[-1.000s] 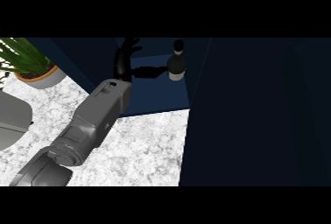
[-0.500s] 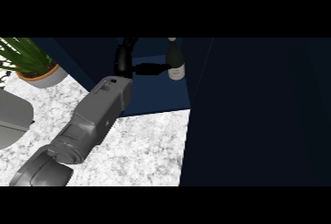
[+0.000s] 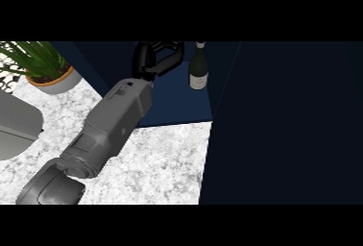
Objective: Pick up the wine, place it into the cabinet and close the cabinet
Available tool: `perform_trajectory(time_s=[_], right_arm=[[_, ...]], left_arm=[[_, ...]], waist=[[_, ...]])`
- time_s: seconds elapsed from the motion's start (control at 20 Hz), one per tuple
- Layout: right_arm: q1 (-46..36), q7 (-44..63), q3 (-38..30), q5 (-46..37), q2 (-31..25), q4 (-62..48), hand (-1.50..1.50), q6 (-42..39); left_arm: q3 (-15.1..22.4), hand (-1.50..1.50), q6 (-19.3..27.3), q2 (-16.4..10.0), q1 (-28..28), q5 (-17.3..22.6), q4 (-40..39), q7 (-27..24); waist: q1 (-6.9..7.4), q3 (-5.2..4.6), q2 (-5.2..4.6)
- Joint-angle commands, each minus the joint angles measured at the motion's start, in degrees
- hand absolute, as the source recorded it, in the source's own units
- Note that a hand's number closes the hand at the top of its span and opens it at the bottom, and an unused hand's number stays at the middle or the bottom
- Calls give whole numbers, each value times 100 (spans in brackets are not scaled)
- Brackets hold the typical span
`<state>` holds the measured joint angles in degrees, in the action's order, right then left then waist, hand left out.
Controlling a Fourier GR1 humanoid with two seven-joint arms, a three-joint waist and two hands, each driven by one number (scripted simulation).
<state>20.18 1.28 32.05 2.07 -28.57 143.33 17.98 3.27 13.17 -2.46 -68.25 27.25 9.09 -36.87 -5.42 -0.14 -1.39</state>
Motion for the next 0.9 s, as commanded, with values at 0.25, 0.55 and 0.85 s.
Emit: perform_trajectory(time_s=[0.25, 0.55, 0.85], right_arm=[[560, 642, 180, -63, -180, 1374, -150, 174], [469, 684, -128, 108, -179, 1184, -150, 179], [515, 631, -291, 251, -267, 1279, -150, 145]], left_arm=[[-140, -150, -462, 141, -4, 81, 69, -2], [5, -150, -508, 244, 127, 82, 480, 210], [250, -150, -878, 245, 438, 374, 1071, 529]], waist=[[173, 0, 94], [388, 9, 151], [410, 10, 189]])
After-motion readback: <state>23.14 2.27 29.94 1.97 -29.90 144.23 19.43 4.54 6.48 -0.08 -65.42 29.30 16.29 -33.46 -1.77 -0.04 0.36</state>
